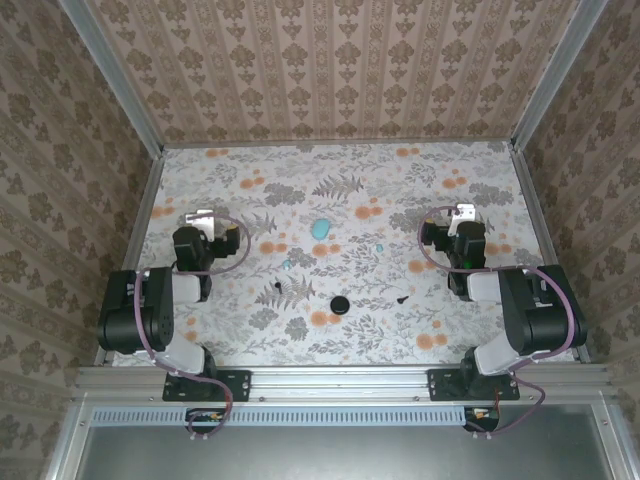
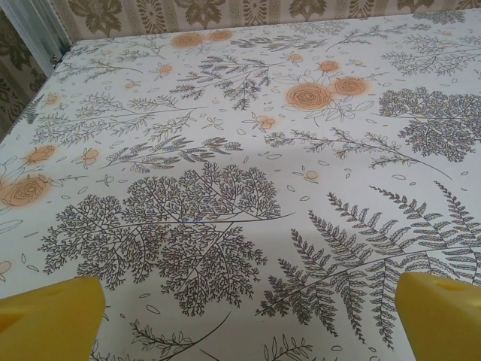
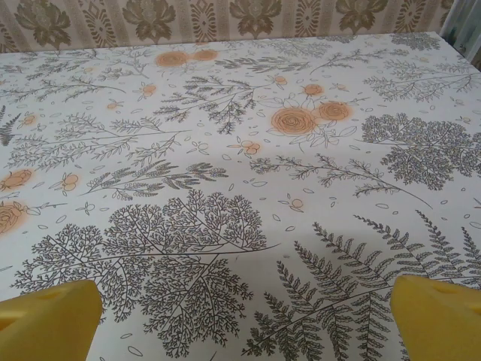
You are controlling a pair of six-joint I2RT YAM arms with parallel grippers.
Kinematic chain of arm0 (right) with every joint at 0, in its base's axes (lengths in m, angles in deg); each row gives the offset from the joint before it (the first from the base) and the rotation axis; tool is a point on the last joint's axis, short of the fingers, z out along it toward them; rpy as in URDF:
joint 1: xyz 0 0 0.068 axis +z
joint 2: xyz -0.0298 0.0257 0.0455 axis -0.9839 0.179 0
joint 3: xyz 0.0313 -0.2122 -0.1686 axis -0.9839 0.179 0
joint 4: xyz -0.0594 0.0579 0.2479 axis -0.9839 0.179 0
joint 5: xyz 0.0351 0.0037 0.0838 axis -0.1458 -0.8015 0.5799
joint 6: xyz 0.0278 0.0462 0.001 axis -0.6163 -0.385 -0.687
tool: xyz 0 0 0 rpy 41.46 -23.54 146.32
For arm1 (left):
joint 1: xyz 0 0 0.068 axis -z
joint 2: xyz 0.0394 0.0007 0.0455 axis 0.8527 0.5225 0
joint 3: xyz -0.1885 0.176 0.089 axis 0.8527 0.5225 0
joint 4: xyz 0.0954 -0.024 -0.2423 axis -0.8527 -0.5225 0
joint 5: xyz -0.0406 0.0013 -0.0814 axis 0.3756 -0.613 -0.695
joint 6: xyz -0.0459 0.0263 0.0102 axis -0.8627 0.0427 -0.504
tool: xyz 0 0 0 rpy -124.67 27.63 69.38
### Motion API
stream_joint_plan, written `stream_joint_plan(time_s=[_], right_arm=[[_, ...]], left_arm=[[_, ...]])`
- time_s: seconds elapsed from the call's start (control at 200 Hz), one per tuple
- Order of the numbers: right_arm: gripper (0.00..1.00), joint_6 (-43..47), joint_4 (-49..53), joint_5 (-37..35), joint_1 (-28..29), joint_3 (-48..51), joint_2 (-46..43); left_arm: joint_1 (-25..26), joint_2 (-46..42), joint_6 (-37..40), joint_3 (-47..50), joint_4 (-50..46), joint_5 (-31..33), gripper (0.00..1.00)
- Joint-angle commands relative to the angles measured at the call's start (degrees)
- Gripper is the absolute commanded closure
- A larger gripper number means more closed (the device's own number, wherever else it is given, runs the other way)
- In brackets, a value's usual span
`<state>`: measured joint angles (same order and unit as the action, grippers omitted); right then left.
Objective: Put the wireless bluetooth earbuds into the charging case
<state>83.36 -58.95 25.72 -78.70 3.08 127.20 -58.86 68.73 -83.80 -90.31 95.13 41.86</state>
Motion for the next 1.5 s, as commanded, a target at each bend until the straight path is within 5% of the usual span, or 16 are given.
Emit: stream_joint_plan(time_s=[0.0,1.33,1.495], right_arm=[[0.00,0.7,-1.8,1.0,0.2,-0.2,0.3],[0.00,0.9,-1.6,2.0,0.2,-0.2,0.0],[0.00,1.6,7.4,4.2,0.2,-3.1,-4.8]], left_arm=[[0.0,-0.4,0.8,-0.9,-0.2,0.2,0.00],[0.1,-0.6,0.9,-0.7,0.3,0.5,0.00],[0.4,-7.7,-0.4,-2.3,-9.0,3.5,0.00]])
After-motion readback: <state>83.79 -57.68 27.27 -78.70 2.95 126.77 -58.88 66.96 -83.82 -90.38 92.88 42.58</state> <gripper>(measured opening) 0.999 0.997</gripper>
